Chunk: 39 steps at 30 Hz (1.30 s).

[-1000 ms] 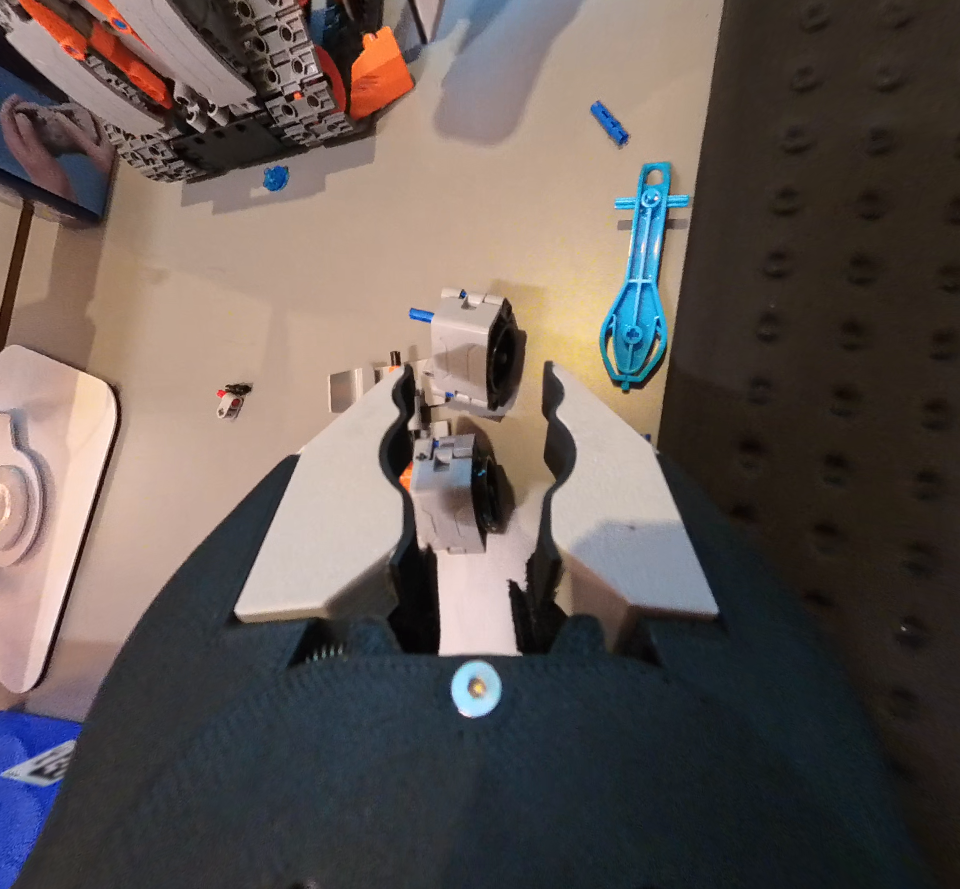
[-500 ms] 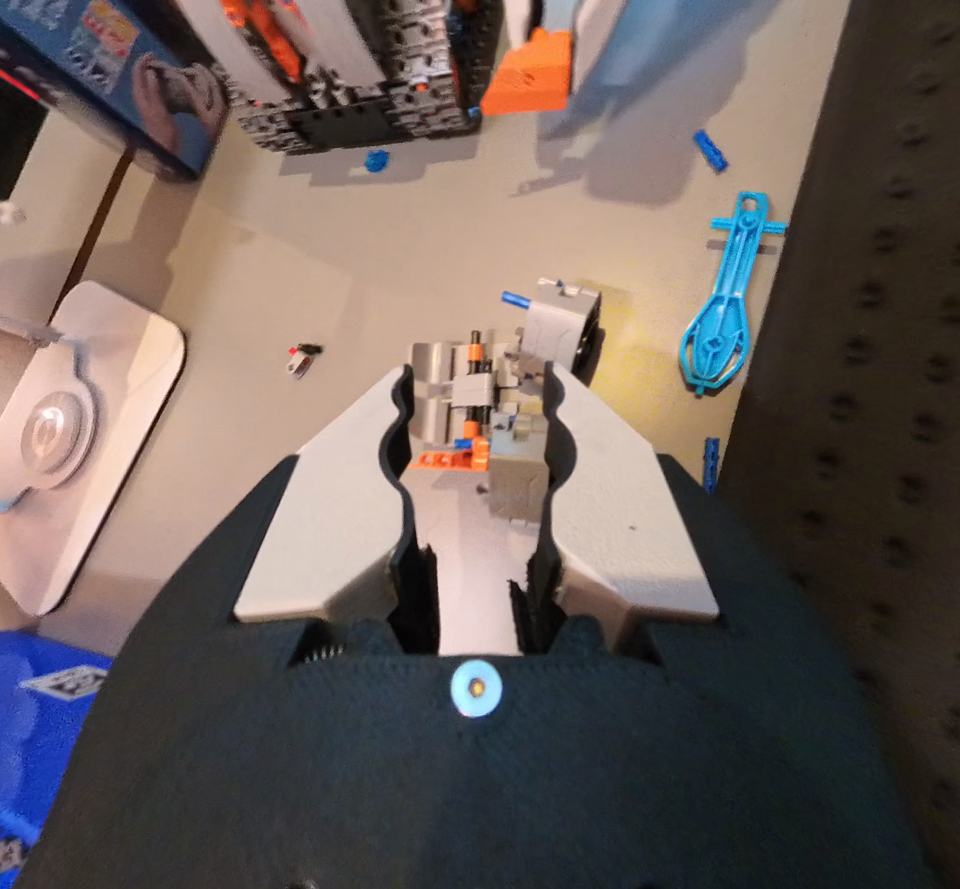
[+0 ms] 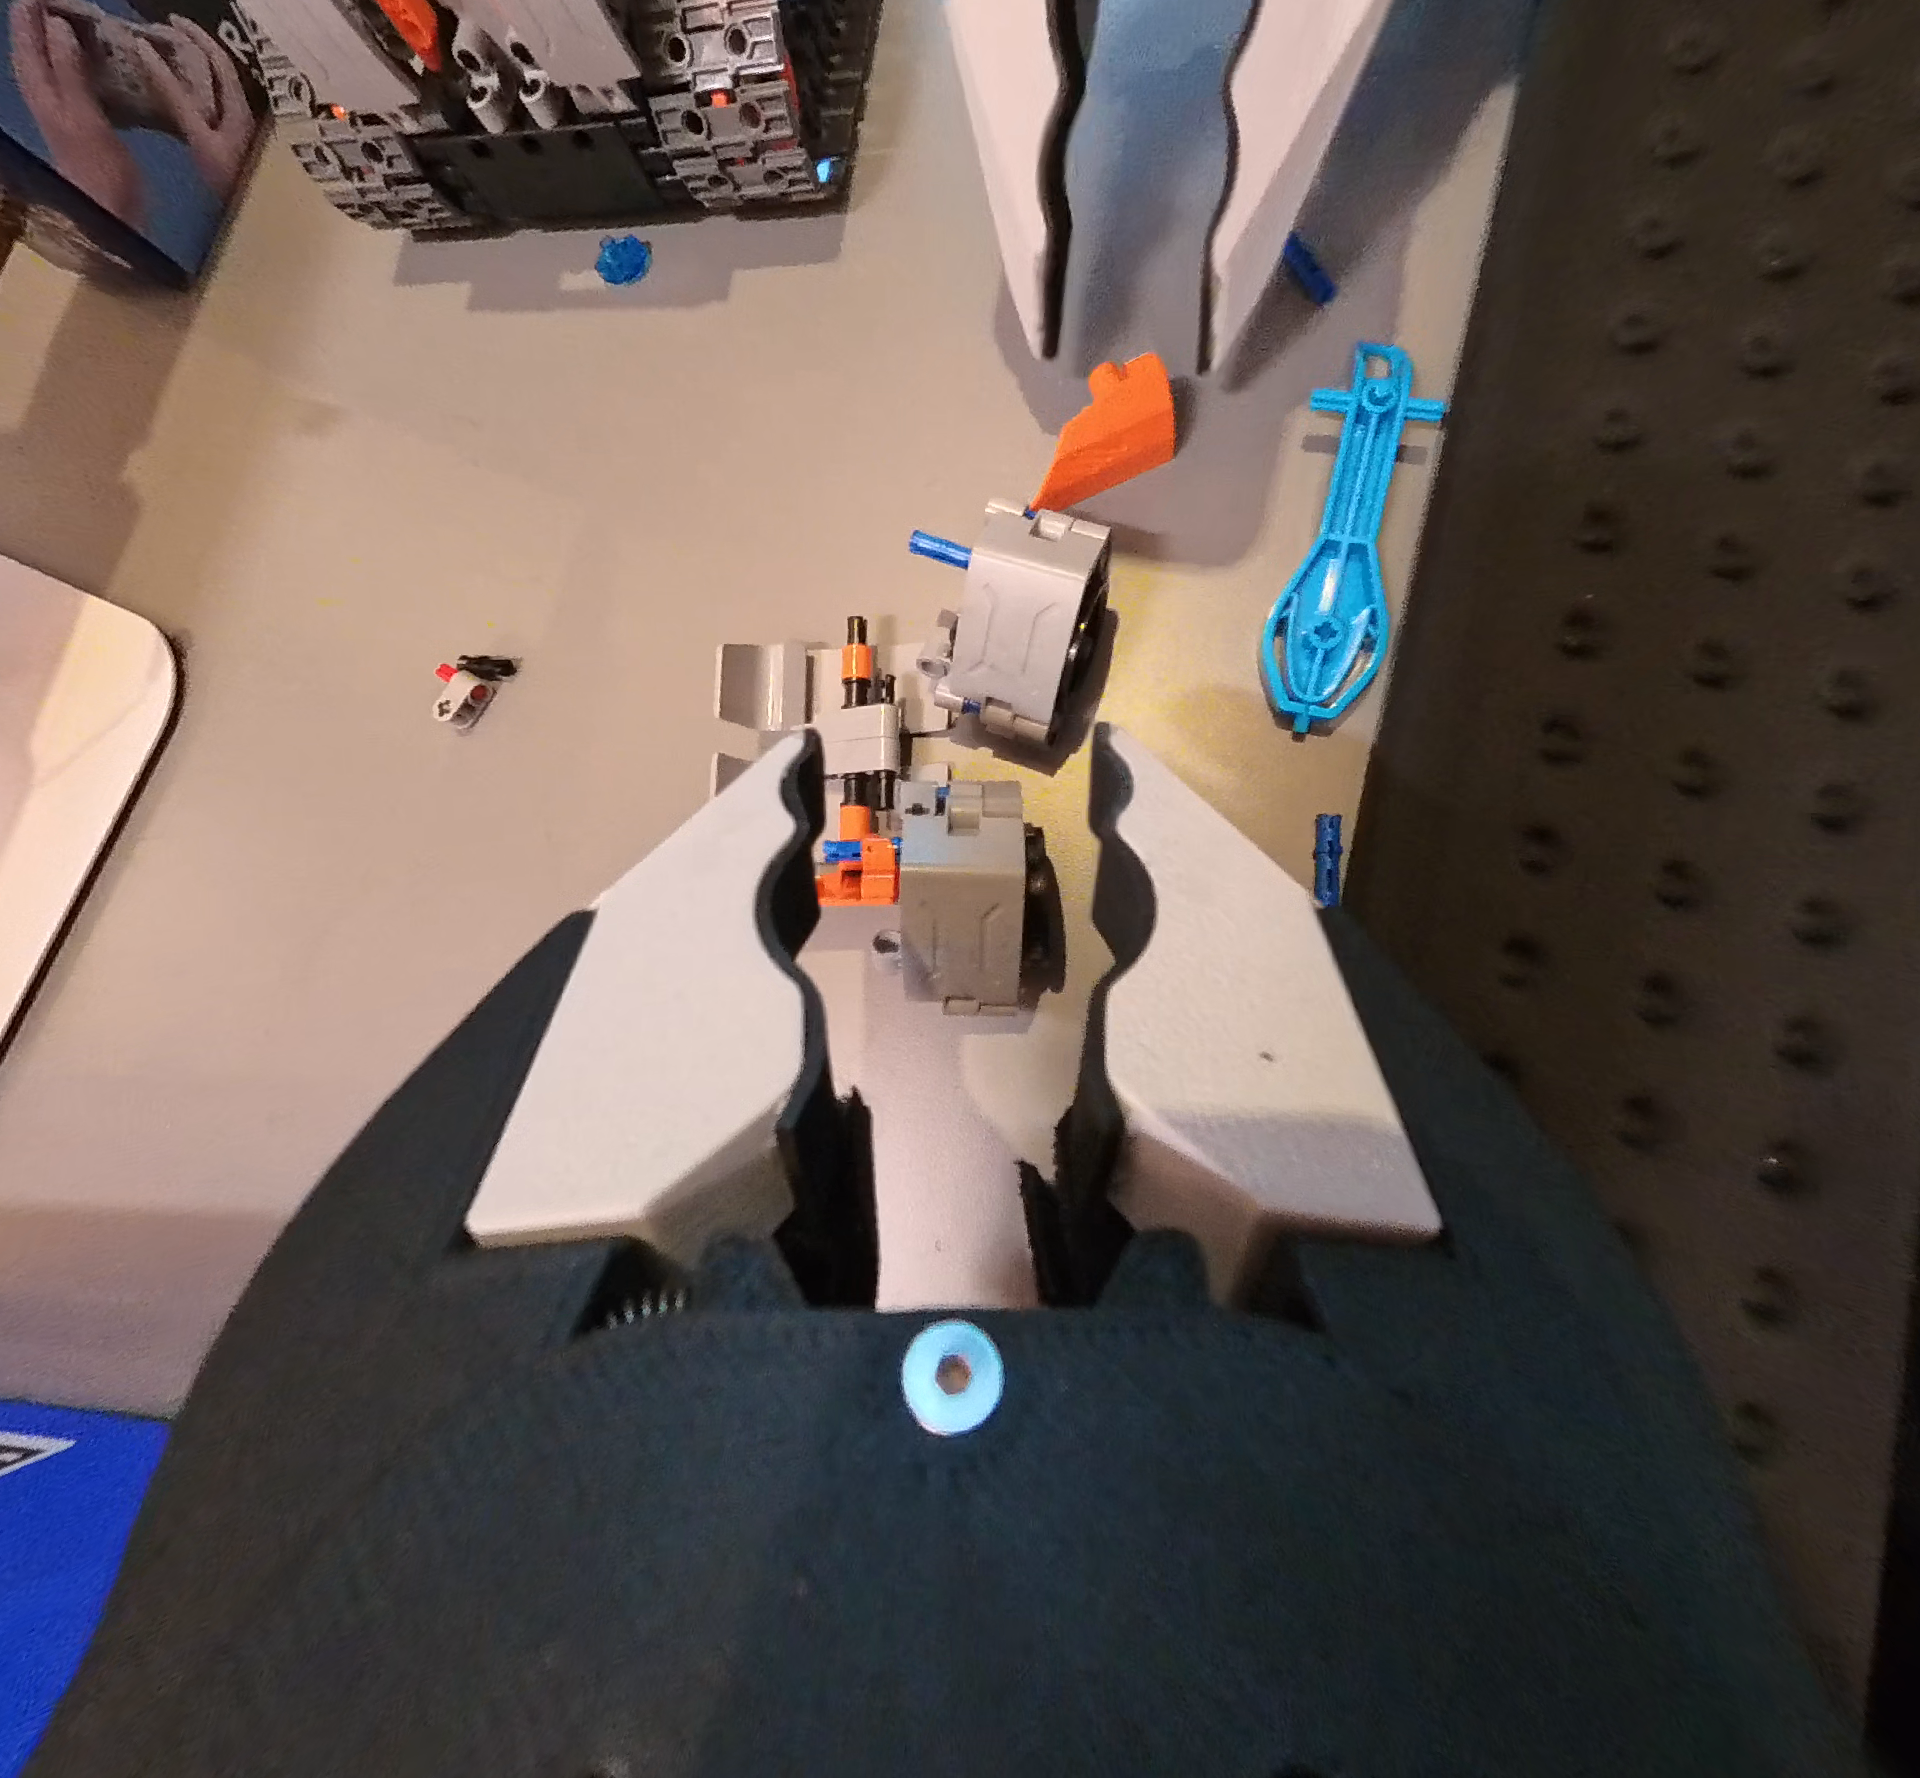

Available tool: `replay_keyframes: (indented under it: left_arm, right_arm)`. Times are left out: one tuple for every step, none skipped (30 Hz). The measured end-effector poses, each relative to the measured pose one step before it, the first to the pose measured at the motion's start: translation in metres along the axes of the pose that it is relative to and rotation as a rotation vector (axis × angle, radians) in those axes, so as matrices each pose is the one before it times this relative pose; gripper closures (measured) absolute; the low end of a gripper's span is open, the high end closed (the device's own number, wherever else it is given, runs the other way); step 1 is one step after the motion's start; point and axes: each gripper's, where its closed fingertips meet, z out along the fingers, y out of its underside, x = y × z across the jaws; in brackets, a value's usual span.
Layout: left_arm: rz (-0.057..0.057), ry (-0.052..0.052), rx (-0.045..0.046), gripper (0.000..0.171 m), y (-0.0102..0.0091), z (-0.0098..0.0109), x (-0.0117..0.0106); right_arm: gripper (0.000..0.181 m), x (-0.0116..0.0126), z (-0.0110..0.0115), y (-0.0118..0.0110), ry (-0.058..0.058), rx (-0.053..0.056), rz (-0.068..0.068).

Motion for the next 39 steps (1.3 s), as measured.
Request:
replay_keyframes:
  left_arm:
    - [-0.0008, 0.0034, 0.00170, 0.123, -0.00020, -0.00043, 0.00032]
    - [0.0008, -0.0040, 0.00044, 0.123, -0.00011, -0.00048, -0.00065]
    - [0.0005, -0.0008, 0.00073, 0.123, -0.00024, -0.00042, -0.00001]
    - [-0.0013, 0.0022, 0.00247, 0.123, -0.00037, -0.00024, 0.00047]
    - [0.0000, -0.0009, 0.00155, 0.123, -0.00036, 0.00003, 0.00016]
    - [0.0019, -0.0008, -0.00117, 0.123, -0.00011, 0.00042, 0.00042]
    - [0.0022, 0.0019, -0.00393, 0.123, 0.00012, 0.00090, 0.00089]
    - [0.0033, -0.0026, -0.00469, 0.123, 0.00018, 0.00100, 0.00025]
    - [0.0035, -0.0026, -0.00529, 0.123, 0.00033, 0.00083, -0.00004]
    - [0.0024, 0.0019, -0.00183, 0.122, -0.00021, 0.00089, 0.00045]
    - [0.0001, 0.0006, 0.00201, 0.123, -0.00085, 0.00057, -0.00008]
    - [0.0009, -0.0012, 0.00332, 0.123, -0.00126, 0.00056, -0.00026]
    - [0.0047, -0.0035, 0.00645, 0.123, -0.00217, 0.00048, -0.00022]
    - [0.0091, -0.0118, 0.01252, 0.123, -0.00359, 0.00006, -0.00090]
    - [0.0118, -0.0074, 0.01218, 0.123, -0.00389, 0.00018, 0.00011]
    - [0.0136, -0.0072, 0.01407, 0.123, -0.00439, 0.00044, 0.00020]
    - [0.0204, -0.0165, 0.02144, 0.123, -0.00585, 0.00024, -0.00073]
    - [0.0265, -0.0126, 0.02043, 0.125, -0.00613, 0.00041, 0.00072]
    - [0.0315, -0.0118, 0.02108, 0.125, -0.00678, 0.00075, 0.00175]
    - [0.0428, -0.0321, 0.02836, 0.126, -0.00807, 0.00046, -0.00013]
    - [0.0496, -0.0353, 0.01503, 0.127, -0.00648, 0.00083, -0.00027]
    - [0.0510, -0.0339, 0.00271, 0.128, -0.00453, 0.00122, -0.00033]
    - [0.0502, -0.0399, 0.00301, 0.128, -0.00410, 0.00089, -0.00144]
    - [0.0484, -0.0348, -0.00033, 0.128, -0.00304, 0.00071, -0.00089]
    - [0.0479, -0.0209, -0.00863, 0.127, -0.00100, 0.00068, 0.00110]
    - [0.0445, -0.0396, 0.00098, 0.127, -0.00173, -0.00019, -0.00160]
    - [0.0363, -0.0441, 0.00517, 0.128, -0.00242, -0.00120, -0.00339]
    - [0.0318, -0.0488, 0.00407, 0.128, -0.00274, -0.00174, -0.00475]
    - [0.0332, -0.0536, 0.01371, 0.130, -0.00397, -0.00222, -0.00566]
    - [0.0282, -0.0349, 0.00909, 0.133, -0.00338, -0.00150, -0.00293]
    - [0.0284, -0.0284, 0.00707, 0.136, -0.00281, -0.00058, -0.00139]
    - [0.0320, -0.0243, -0.00115, 0.141, -0.00121, 0.00017, -0.00055]
    - [0.0308, -0.0184, -0.00550, 0.146, -0.00054, 0.00029, 0.00017]
    - [0.0236, -0.0218, 0.00585, 0.154, -0.00172, -0.00053, -0.00109]
    - [0.0131, -0.0130, 0.00256, 0.157, -0.00092, -0.00080, -0.00125]
    - [-0.0045, -0.0025, 0.00201, 0.159, 0.00012, -0.00048, -0.00103]
    - [-0.0251, 0.0094, 0.01272, 0.160, -0.00027, -0.00022, -0.00065]
    - [-0.0414, 0.0296, 0.01410, 0.163, 0.00005, -0.00027, 0.00081]
    - [-0.0467, 0.0247, 0.01417, 0.163, 0.00026, -0.00041, -0.00074]
  right_arm:
    - [0.149, 0.00064, -0.00141, -0.00160, -0.0014, 0.0141, 0.0036]
    - [0.148, -0.00056, 0.00049, -0.00220, -0.0023, 0.0121, -0.0029]
    - [0.147, -0.00131, 0.00203, -0.00193, -0.0035, 0.0034, -0.0030]
    - [0.146, -0.00189, 0.00329, -0.00107, -0.0052, -0.0080, -0.0014]
    - [0.146, -0.00181, 0.00401, -0.00037, -0.0018, -0.0140, -0.0051]
    - [0.147, -0.00158, 0.00401, 0.00074, 0.0000, -0.0192, -0.0081]
    - [0.152, -0.00041, 0.00330, 0.00175, 0.0070, -0.0218, -0.0127]
    - [0.160, 0.00107, 0.00183, 0.00142, 0.0150, -0.0157, -0.0178]
    - [0.163, 0.00075, 0.00008, 0.00043, 0.0099, -0.0060, -0.0163]
    - [0.163, 0.00103, -0.00107, -0.00036, 0.0074, 0.0023, -0.0119]
    - [0.163, 0.00216, -0.00145, -0.00044, 0.0130, 0.0046, -0.0073]
    - [0.163, 0.00239, -0.00180, -0.00056, 0.0156, 0.0060, -0.0085]
    - [0.164, 0.00254, -0.00269, -0.00171, 0.0209, 0.0116, -0.0185]
    - [0.164, 0.00131, -0.00363, -0.00310, 0.0174, 0.0186, -0.0248]
    - [0.164, 0.00117, -0.00440, -0.00445, 0.0167, 0.0244, -0.0236]
    - [0.164, 0.00239, -0.00478, -0.00542, 0.0232, 0.0290, -0.0140]
    - [0.164, 0.00258, -0.00465, -0.00611, 0.0166, 0.0324, 0.0053]
    - [0.164, 0.00170, -0.00430, -0.00730, 0.0052, 0.0415, 0.0190]
    - [0.164, 0.00128, -0.00412, -0.00833, -0.0012, 0.0512, 0.0245]
    - [0.164, -0.00049, -0.00366, -0.00847, -0.0192, 0.0551, 0.0346]
    - [0.164, -0.00269, -0.00287, -0.00780, -0.0373, 0.0541, 0.0412]
    - [0.164, -0.00204, -0.00220, -0.00603, -0.0320, 0.0449, 0.0357]
    - [0.164, -0.00095, -0.00156, -0.00412, -0.0214, 0.0328, 0.0285]
    - [0.164, -0.00207, -0.00127, -0.00346, -0.0275, 0.0285, 0.0258]
    - [0.164, -0.00265, -0.00150, -0.00408, -0.0302, 0.0333, 0.0259]
    - [0.164, -0.00093, -0.00176, -0.00474, -0.0211, 0.0377, 0.0277]
    - [0.164, -0.00136, -0.00172, -0.00418, -0.0253, 0.0351, 0.0297]
    - [0.164, -0.00189, -0.00151, -0.00406, -0.0301, 0.0355, 0.0300]
    - [0.164, -0.00064, -0.00106, -0.00404, -0.0216, 0.0364, 0.0315]
    - [0.164, -0.00018, -0.00023, -0.00330, -0.0196, 0.0313, 0.0310]
    - [0.165, -0.00094, 0.00052, -0.00202, -0.0222, 0.0222, 0.0260]
    - [0.165, -0.00054, 0.00097, -0.00129, -0.0150, 0.0166, 0.0178]
    - [0.165, -0.00035, 0.00123, -0.00087, -0.0107, 0.0128, 0.0128]
    - [0.165, -0.00117, 0.00129, -0.00041, -0.0156, 0.0096, 0.0142]
    - [0.164, -0.00132, 0.00108, -0.00095, -0.0154, 0.0119, 0.0148]
    - [0.165, -0.00034, 0.00033, -0.00168, -0.0075, 0.0154, 0.0125]
    - [0.165, 0.00010, 0.00003, -0.00136, -0.0039, 0.0113, 0.0098]
    - [0.165, 0.00036, -0.00024, -0.00096, -0.0014, 0.0071, 0.0059]
    - [0.164, 0.00075, -0.00036, -0.00043, 0.0042, 0.0016, -0.0001]
